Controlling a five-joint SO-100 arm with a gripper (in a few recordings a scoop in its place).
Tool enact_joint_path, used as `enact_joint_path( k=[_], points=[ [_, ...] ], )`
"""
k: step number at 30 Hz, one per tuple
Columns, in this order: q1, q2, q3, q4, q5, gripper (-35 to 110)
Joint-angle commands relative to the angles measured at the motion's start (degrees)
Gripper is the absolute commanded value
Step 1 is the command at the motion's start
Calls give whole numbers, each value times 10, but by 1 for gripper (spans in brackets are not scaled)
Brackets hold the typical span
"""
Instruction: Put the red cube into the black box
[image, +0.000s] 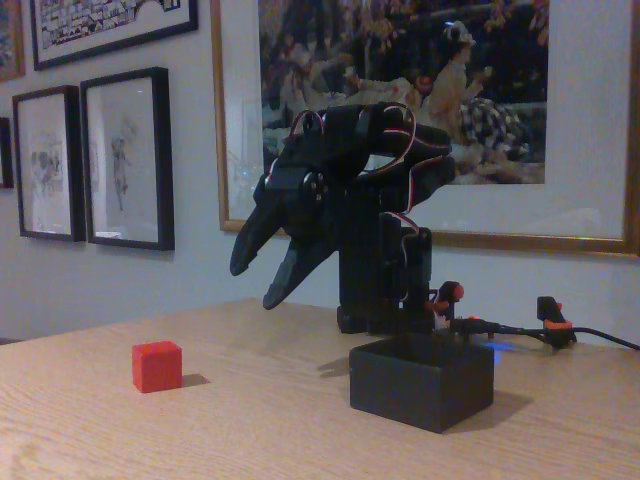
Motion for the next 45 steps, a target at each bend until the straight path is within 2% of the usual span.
enact_joint_path(
  k=[1,16,28,36,45],
  points=[
    [10,194,40,93,-11,16],
    [8,185,39,86,-14,19],
    [-65,-200,-208,18,-92,21],
    [-89,-323,-233,-12,-158,23],
    [-102,-430,-293,-39,-161,24]
  ],
)
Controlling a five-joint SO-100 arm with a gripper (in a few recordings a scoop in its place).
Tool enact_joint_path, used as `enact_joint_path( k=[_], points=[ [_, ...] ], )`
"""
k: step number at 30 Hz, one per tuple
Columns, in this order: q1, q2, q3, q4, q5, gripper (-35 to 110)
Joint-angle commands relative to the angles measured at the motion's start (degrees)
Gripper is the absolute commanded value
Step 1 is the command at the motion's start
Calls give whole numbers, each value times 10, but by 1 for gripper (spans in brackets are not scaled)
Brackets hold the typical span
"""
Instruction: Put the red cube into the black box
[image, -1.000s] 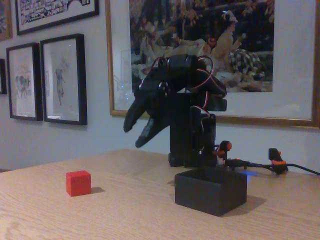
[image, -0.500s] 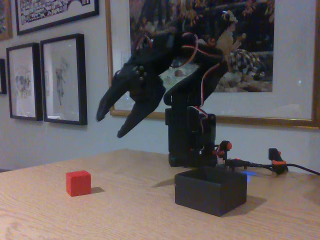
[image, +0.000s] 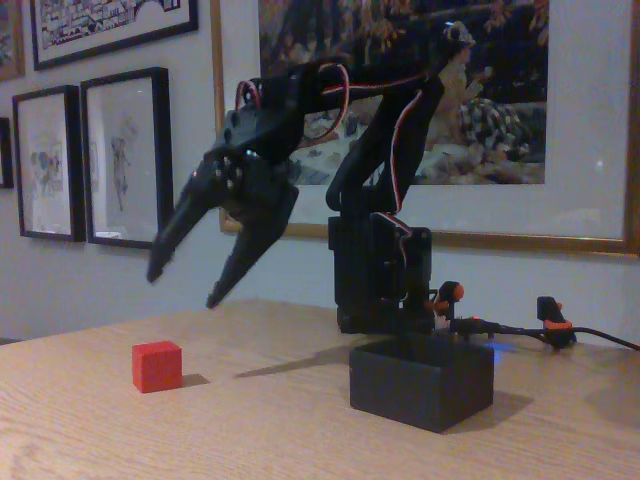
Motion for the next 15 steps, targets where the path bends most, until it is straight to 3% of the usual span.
enact_joint_path(
  k=[1,15],
  points=[
    [-10,-25,-33,-9,-8,24],
    [-18,-152,-90,-42,9,24]
  ],
)
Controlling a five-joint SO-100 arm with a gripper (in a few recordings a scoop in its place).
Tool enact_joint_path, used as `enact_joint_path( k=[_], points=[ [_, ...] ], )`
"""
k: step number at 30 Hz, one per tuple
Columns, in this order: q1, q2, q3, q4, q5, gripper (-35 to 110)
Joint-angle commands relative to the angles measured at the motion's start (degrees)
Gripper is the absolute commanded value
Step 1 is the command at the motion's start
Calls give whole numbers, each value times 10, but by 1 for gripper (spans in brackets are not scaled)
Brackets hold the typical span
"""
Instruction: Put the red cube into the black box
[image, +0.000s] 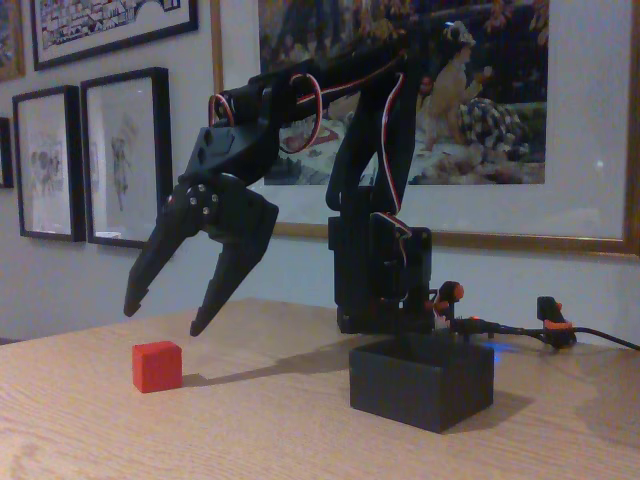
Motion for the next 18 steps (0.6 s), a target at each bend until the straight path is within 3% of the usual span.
enact_joint_path(
  k=[1,18],
  points=[
    [-11,-1,-18,-2,-4,24],
    [-11,-54,-7,-19,-3,25]
  ],
)
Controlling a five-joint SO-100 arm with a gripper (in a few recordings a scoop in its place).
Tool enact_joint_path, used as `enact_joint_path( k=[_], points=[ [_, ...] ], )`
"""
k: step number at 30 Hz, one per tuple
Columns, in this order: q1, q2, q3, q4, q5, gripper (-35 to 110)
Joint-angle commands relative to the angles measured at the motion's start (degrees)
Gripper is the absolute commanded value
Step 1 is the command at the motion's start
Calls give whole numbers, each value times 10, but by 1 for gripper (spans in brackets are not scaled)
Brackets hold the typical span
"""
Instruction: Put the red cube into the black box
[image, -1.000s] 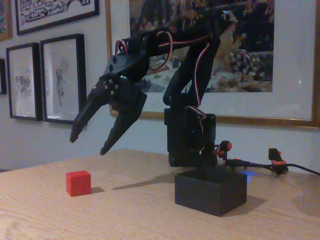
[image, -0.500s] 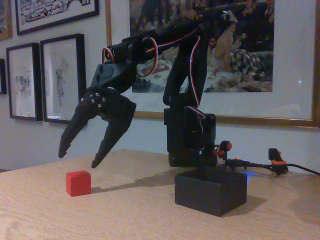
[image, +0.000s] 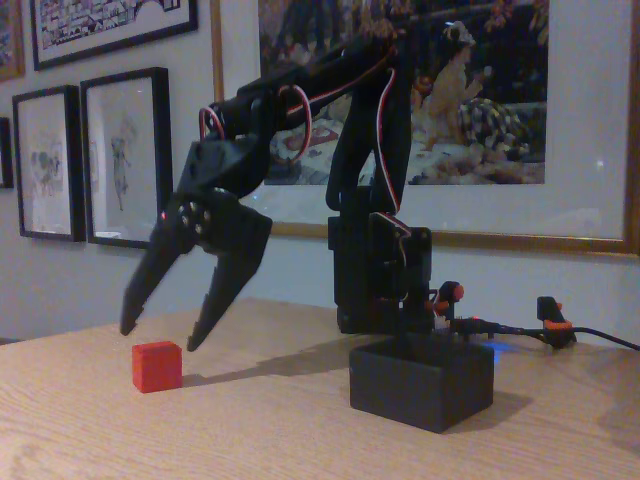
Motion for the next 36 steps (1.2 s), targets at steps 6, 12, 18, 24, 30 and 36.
enact_joint_path(
  k=[6,12,18,24,30,36],
  points=[
    [-12,-25,-7,-9,0,25],
    [-20,-54,-14,-24,4,25],
    [-22,-69,-20,-33,19,15],
    [-22,-67,-17,-38,27,6],
    [-25,-33,-6,-34,32,1],
    [-12,68,-9,33,53,1]
  ],
)
